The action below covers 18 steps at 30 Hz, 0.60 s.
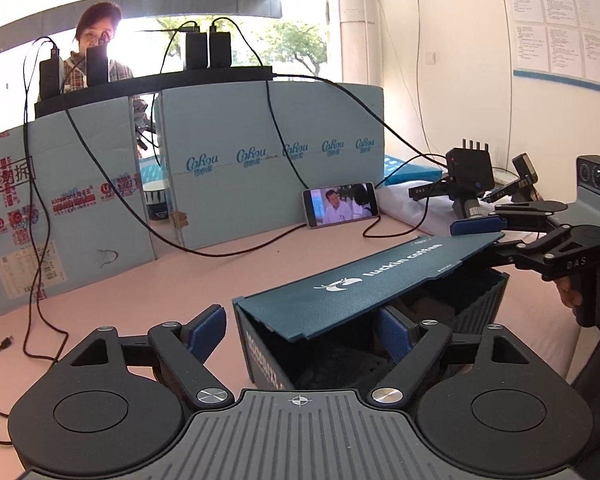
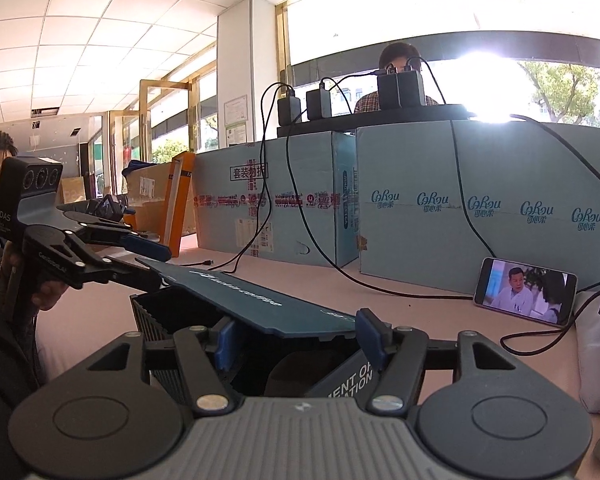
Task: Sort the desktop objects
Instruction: 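Swing the lid down over the box with the left tool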
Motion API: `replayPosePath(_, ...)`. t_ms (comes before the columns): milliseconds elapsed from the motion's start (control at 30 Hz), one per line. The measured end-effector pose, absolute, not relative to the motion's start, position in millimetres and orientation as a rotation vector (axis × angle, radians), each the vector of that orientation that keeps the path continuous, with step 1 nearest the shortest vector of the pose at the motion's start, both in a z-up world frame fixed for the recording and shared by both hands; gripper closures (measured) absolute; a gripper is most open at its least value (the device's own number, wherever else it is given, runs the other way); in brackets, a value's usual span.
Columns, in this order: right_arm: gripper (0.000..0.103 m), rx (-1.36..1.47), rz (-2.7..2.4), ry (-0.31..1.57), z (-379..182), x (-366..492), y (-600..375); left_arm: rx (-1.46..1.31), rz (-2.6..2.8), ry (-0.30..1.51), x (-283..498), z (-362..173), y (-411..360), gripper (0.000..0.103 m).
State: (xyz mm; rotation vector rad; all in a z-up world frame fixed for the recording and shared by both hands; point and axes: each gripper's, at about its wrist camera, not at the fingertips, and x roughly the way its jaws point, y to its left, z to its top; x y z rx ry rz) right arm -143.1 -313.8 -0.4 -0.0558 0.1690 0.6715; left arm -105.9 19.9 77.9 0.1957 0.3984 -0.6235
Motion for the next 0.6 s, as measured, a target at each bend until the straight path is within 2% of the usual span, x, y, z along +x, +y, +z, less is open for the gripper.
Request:
replayPosePath(133,0.039,-0.065,0.667,0.176,-1,-143,-313,0.180,-0.640,0.311,-128,100,35,0.017)
replayPosePath(200,0.039,-0.061,0.665,0.181,-1,-143,-313,0.136,-0.634,0.284,-128,111,36,0.006)
replayPosePath(333,0.039,-0.052,0.654,0.186,-3,-145,-312,0.091,-0.587,0.355,-103,116,16,0.006)
replayPosePath(533,0.041,-0.042,0.652,0.210,-7,-147,-312,0.120,-0.490,0.545,-57,82,-14,0.006)
replayPosePath(600,0.040,-0.056,0.654,0.213,-8,-147,-311,0.073,-0.483,0.552,-57,72,-8,0.006)
